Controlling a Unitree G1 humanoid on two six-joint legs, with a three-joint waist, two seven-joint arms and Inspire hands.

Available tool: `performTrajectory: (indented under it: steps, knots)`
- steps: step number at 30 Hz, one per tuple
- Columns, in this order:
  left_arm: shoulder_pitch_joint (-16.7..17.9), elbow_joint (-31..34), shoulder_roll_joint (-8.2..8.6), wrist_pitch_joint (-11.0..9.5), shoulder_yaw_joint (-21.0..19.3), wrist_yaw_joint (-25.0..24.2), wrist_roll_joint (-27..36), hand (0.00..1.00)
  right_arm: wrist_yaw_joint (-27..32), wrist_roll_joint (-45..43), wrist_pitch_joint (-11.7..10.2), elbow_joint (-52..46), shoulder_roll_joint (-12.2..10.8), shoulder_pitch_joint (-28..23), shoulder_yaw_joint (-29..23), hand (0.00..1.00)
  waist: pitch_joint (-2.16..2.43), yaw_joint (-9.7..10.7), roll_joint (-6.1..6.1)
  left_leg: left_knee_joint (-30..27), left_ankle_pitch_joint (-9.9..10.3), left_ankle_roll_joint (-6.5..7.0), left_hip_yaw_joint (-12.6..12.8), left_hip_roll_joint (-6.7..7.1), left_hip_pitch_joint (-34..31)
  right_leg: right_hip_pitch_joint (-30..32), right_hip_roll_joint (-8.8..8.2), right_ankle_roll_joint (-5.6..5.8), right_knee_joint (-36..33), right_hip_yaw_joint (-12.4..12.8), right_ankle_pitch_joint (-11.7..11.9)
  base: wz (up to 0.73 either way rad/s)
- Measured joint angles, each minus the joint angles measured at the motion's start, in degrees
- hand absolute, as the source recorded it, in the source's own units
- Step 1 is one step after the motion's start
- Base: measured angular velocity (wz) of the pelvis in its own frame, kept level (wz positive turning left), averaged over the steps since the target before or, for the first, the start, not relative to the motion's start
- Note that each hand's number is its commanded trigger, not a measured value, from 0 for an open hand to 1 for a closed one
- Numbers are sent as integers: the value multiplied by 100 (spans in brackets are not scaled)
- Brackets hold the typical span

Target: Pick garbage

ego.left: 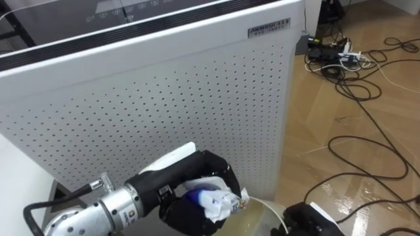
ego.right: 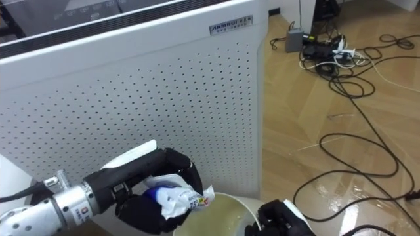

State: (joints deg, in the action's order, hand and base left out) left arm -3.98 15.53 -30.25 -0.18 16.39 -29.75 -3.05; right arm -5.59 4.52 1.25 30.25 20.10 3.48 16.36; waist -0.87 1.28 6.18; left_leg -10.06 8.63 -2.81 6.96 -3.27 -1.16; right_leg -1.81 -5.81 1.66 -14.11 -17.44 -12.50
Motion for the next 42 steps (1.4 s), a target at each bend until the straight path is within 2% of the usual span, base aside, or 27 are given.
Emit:
performTrajectory:
  steps: [4, 5, 6, 7, 8, 9, 10, 11, 12, 17, 20, 22, 26, 29, 35, 42]
  knots:
    - [7, -150, -4, -69, 0, -61, -11, 100, 47, 1, -38, -2, 9, 1, -5, 100, 1, 3, 2, 94, -1, 1, 4, 13, 63, -34, -5, 0, 10, 9, 0, -1]
    - [8, -234, -3, -67, 0, -67, -37, 83, 63, 2, -38, -1, 15, 0, -9, 100, -1, 1, 12, 119, -16, 18, -101, -10, 87, 92, -11, 7, -228, -6, -7, -13]
    - [11, -309, 3, -69, 0, -65, -99, 75, 62, 1, -53, 1, 28, -5, -17, 100, -32, 4, 82, 163, -38, 28, -568, -154, 142, 487, -2, 71, -797, 26, -133, -23]
    - [17, -341, -22, -73, -13, -54, -105, 71, 56, -1, -73, -8, 16, -1, -13, 100, -33, -31, 83, 154, -37, 26, -769, -189, 135, 653, 16, 52, -683, 156, -131, -45]
    - [37, -419, -70, -74, -100, -23, -122, 65, 40, -2, -110, -171, 14, 11, -8, 100, -33, -73, 43, 65, 18, -52, -864, -184, 24, 941, 75, -119, -81, 348, 341, -8]
    - [82, -537, 5, -57, -116, 6, -149, 55, 71, 13, -185, -253, 47, -21, -7, 100, -27, 144, 153, -30, 83, -121, -754, -218, -121, 872, 82, -193, -56, 153, 467, 7]
    - [81, -556, 18, -57, -109, 6, -172, 29, 90, 24, -190, -272, 44, -18, -9, 100, -34, 181, 172, -36, 82, -121, -594, -212, -127, 877, 82, -195, -74, 130, 465, 32]
    - [81, -554, 18, -59, -105, 5, -177, 5, 96, 24, -190, -277, 69, -18, -10, 100, -36, 191, 172, -33, 73, -125, -296, -236, -122, 872, 94, -195, -82, 135, 465, 7]
    - [78, -551, 18, -61, -112, 5, -203, 0, 96, 23, -190, -282, 88, -18, -21, 100, -37, 190, 171, -29, 65, -126, -124, -256, -120, 861, 100, -195, -84, 133, 465, 5]
    - [79, -539, 20, -53, -118, 5, -454, 0, 60, -28, -189, -285, 104, -17, -48, 100, -48, 171, 142, -77, 70, -115, -61, -195, -183, 871, 67, -164, -73, 49, 467, 13]
    - [78, -522, 56, -56, -146, 20, -445, 0, 45, -5, -189, -278, 69, -26, 30, 100, -43, 117, 104, -126, 70, -78, 83, -183, -189, 880, 64, -139, -73, 144, 468, -1]
    - [72, -471, 87, -82, -174, 63, -445, 0, 41, 3, -192, -279, 29, -29, 60, 100, -28, 99, 77, -145, 69, -78, 92, -180, -187, 879, 63, -136, -83, 160, 467, -3]
    - [-11, -457, 328, -262, -222, 251, -444, 0, 61, 4, -260, -281, 14, -30, 227, 100, -22, 69, 21, -162, 69, -77, 95, -187, -153, 870, 58, -140, -143, 158, 464, -1]
    - [-29, -458, 483, -288, -232, 313, -442, 0, 67, -5, -268, -273, 15, -41, 259, 100, -27, 50, 8, -161, 69, -77, 110, -188, -134, 868, 57, -144, -159, 171, 462, -4]
    - [-29, -459, 695, -290, -221, 339, -438, 0, 110, -7, -268, -181, -36, -42, 261, 100, -61, 70, -69, -161, 69, -77, 108, -189, -124, 864, 57, -149, -175, 172, 458, 0]
    - [-29, -459, 845, -294, -197, 461, -404, 0, 114, 14, -268, -51, -168, -43, 268, 100, -59, 91, -134, -161, 69, -77, 108, -190, -130, 854, 61, -148, -159, 163, 457, 0]
